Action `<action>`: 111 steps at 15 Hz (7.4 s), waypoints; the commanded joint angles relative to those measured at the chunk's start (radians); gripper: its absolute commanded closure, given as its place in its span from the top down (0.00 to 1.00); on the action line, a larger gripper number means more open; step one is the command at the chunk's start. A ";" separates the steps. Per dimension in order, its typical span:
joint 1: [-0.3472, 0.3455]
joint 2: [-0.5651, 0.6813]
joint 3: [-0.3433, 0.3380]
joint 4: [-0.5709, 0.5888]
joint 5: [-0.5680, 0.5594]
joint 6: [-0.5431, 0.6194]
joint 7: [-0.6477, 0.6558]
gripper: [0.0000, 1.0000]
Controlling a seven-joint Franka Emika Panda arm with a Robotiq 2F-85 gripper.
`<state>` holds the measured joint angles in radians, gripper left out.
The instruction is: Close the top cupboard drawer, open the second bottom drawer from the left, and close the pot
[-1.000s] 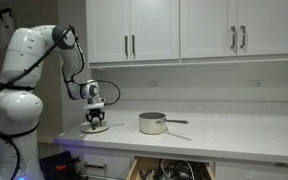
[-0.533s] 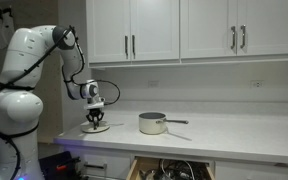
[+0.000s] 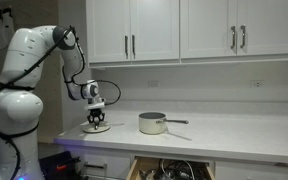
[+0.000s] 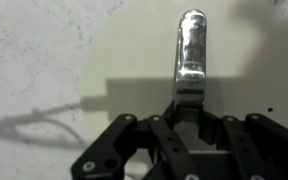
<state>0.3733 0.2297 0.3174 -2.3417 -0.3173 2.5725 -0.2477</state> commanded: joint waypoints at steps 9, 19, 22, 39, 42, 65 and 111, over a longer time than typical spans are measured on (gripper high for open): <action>0.016 -0.137 -0.011 -0.039 -0.156 -0.012 0.126 0.02; 0.002 -0.242 0.015 -0.083 -0.283 -0.180 0.123 0.02; -0.002 -0.278 0.022 -0.064 -0.272 -0.267 0.077 0.02; -0.099 -0.226 -0.053 0.208 -0.234 -0.378 -0.044 0.02; -0.119 -0.194 -0.073 0.256 -0.236 -0.385 -0.043 0.02; -0.210 0.110 -0.218 0.600 -0.222 -0.428 -0.097 0.02; -0.226 0.225 -0.318 0.618 -0.380 -0.186 0.095 0.02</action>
<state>0.1394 0.4549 0.0120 -1.7545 -0.6632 2.3772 -0.1518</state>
